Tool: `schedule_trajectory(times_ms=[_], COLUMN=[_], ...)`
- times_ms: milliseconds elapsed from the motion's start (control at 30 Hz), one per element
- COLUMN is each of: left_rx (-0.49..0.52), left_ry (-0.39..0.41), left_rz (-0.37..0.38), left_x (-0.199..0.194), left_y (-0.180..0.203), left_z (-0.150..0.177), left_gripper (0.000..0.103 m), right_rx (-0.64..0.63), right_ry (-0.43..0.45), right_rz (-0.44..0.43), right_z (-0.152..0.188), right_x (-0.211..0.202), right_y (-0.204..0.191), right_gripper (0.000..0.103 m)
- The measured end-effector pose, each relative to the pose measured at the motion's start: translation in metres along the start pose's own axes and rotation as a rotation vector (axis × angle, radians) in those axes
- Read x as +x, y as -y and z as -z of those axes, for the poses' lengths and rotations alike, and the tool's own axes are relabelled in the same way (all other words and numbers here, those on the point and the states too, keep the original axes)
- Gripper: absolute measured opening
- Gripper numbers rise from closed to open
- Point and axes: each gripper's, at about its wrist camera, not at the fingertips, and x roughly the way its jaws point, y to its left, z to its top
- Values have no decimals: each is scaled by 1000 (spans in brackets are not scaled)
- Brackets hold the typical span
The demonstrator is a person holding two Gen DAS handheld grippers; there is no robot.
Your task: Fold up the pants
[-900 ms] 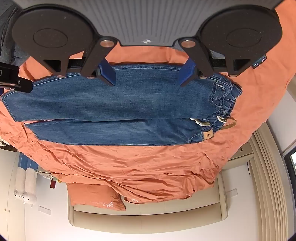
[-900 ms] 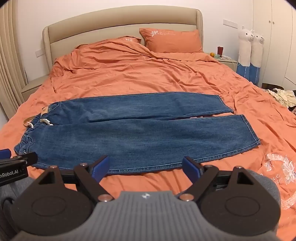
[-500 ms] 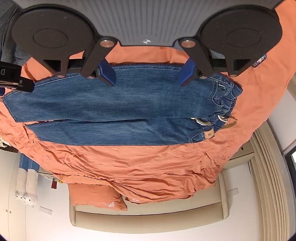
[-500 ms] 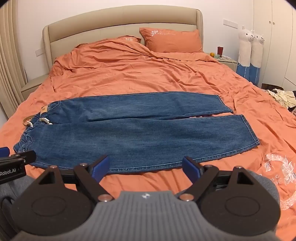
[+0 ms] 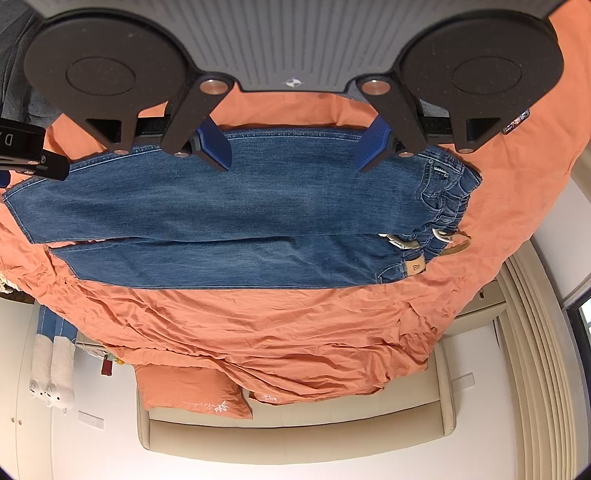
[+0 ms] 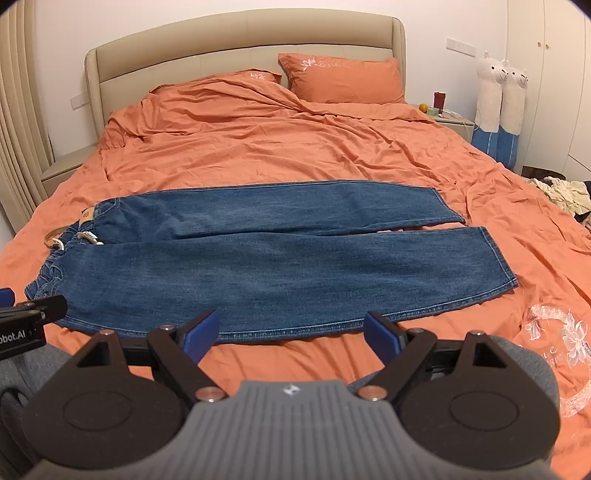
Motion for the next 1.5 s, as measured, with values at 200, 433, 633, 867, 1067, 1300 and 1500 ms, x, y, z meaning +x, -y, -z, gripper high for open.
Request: schedule_trajectory(times_ms=[200, 433, 633, 867, 1067, 1300, 1500], left_rx=[4, 13, 13, 12, 12, 12, 11], left_ry=[-4, -2, -3, -2, -2, -4, -2], left_rz=[0, 1, 0, -1, 0, -1, 1], left_x=[-4, -1, -1, -1, -1, -1, -1], left_y=[-1, 0, 0, 0, 0, 1, 0], left_z=[0, 6, 6, 6, 6, 6, 6], left_gripper=[90, 90, 89, 90, 89, 89, 89], right_rx=[4, 5, 3, 1, 2, -1, -3], right_ry=[-4, -2, 0, 2, 1, 0, -1], right_rz=[-2, -2, -4, -6, -7, -8, -9], right_z=[0, -1, -1, 1, 1, 2, 3], right_x=[-1, -2, -3, -6, -6, -6, -7], right_y=[1, 0, 0, -1, -2, -3, -6], right_gripper=[82, 82, 82, 82, 82, 82, 82])
